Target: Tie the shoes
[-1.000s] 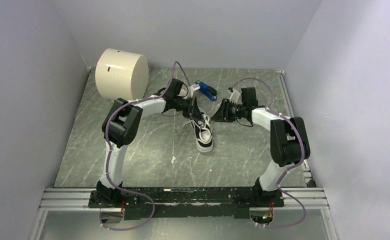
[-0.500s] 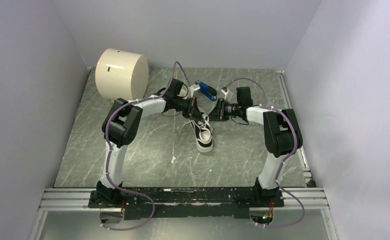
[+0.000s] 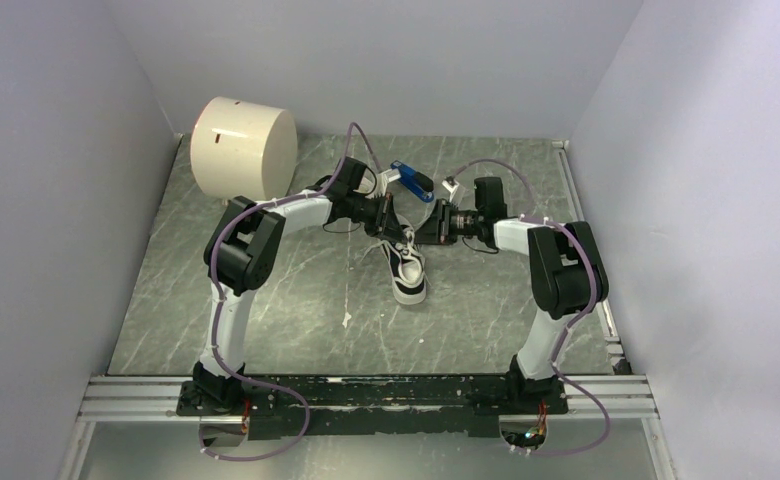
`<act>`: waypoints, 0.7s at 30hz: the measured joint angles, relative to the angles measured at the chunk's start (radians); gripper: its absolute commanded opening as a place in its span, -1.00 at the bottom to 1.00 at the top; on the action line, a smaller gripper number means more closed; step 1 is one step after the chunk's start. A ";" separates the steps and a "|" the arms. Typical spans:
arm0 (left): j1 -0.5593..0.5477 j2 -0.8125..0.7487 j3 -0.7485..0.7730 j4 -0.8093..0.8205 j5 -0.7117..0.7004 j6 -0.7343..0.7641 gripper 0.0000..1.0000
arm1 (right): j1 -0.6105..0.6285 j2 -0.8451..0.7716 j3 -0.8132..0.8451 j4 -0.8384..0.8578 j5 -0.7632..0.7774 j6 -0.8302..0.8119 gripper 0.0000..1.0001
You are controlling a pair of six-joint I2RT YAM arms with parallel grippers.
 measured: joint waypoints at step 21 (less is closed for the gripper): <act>0.006 0.000 0.002 -0.017 0.000 0.019 -0.53 | 0.038 0.003 -0.002 -0.004 0.017 0.000 -1.00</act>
